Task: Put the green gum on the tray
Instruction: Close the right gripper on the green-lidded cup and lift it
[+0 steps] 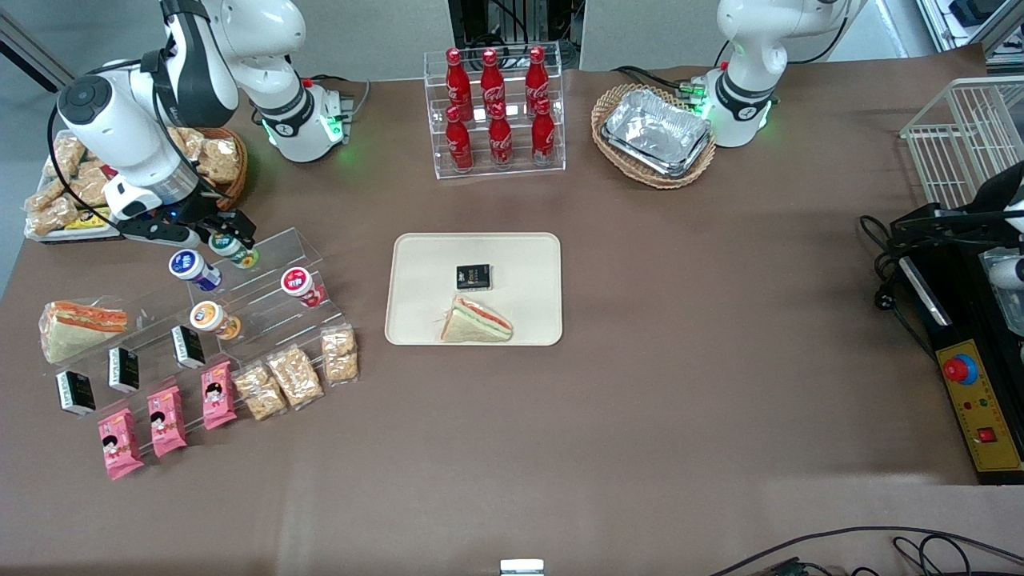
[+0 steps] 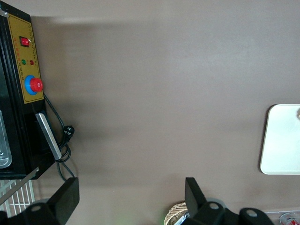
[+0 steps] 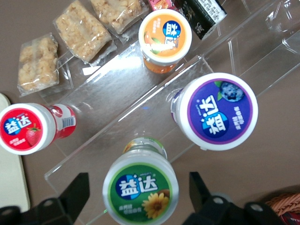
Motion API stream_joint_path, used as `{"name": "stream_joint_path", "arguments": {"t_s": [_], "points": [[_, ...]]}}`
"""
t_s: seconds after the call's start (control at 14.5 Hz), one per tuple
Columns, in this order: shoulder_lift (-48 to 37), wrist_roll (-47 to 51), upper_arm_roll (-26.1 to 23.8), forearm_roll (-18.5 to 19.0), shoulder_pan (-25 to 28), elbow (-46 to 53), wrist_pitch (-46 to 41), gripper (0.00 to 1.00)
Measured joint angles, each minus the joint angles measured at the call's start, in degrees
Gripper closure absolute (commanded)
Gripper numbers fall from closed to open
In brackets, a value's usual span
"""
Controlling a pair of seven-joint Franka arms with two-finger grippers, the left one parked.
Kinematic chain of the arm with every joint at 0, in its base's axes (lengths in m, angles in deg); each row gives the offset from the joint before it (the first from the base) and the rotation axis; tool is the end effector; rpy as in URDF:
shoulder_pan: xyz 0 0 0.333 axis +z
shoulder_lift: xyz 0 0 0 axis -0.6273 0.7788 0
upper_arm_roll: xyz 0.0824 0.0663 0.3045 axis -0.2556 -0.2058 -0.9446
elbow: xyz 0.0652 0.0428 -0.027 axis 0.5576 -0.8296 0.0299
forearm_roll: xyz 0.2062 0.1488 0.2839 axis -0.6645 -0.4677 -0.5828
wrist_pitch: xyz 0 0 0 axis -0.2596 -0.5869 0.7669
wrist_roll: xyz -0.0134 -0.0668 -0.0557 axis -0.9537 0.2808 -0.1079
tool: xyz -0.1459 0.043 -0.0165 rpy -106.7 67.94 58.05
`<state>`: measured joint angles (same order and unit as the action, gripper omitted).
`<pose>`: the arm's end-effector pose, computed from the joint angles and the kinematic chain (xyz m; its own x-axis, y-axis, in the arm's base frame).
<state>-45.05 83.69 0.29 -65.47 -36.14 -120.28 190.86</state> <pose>0.3750 -0.0176 0.3408 0.9725 -0.2124 0.0952 -0.2114 -0.9772 -0.0205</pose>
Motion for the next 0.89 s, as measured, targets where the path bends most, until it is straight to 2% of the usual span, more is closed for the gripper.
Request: {"name": "stream_joint_path", "arguments": {"t_s": [0.07, 0.34, 0.89], "points": [[0.1, 0.0, 0.0, 0.0, 0.0, 0.0, 0.0, 0.36], [0.4, 0.4, 0.0, 0.0, 0.0, 0.0, 0.2, 0.48], [0.4, 3.4, 0.0, 0.0, 0.0, 0.7, -0.2, 0.49]]}}
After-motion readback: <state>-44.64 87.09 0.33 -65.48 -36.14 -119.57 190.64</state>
